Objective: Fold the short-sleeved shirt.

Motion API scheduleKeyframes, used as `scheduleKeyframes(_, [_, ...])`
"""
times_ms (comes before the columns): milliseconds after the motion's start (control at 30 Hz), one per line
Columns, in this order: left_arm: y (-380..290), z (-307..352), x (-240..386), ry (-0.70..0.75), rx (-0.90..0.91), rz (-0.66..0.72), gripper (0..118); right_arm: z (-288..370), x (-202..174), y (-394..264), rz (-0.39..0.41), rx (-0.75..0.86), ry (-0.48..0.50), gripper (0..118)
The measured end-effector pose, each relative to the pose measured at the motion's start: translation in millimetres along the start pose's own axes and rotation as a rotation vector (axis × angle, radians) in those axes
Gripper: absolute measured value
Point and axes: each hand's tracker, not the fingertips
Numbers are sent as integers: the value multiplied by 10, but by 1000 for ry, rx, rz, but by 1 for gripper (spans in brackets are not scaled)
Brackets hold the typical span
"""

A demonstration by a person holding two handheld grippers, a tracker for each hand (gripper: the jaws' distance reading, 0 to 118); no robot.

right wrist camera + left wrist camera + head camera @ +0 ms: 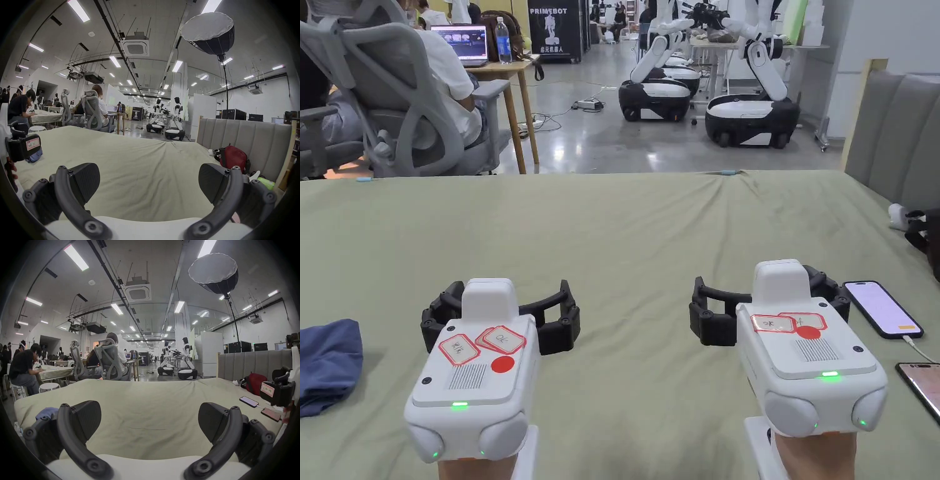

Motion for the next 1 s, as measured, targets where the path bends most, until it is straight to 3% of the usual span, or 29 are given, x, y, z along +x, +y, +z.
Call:
scheduleKeyframes(200, [-20,6,4,-16,-17,21,118,9,27,-36,-47,-17,23,118])
scheduleKeyframes(300, [-48,16,12,-10,-15,-2,118,12,16,-52,-10,-6,7,118])
scheduleKeyframes(433, [-69,27,12,-17,-15,15,118,16,33,-68,-46,-24,-2,118])
scheduleKeyframes(667, [-90,48,29,-27,3,-3,118,13,44,-115,-16,-27,17,118])
scheduleKeyframes(767, [-77,50,29,-42,-21,14,118,37,64,-115,-77,-18,-7,118])
scheduleKeyframes(1000, [-98,72,37,-50,3,38,118,47,115,-117,-76,-14,3,118])
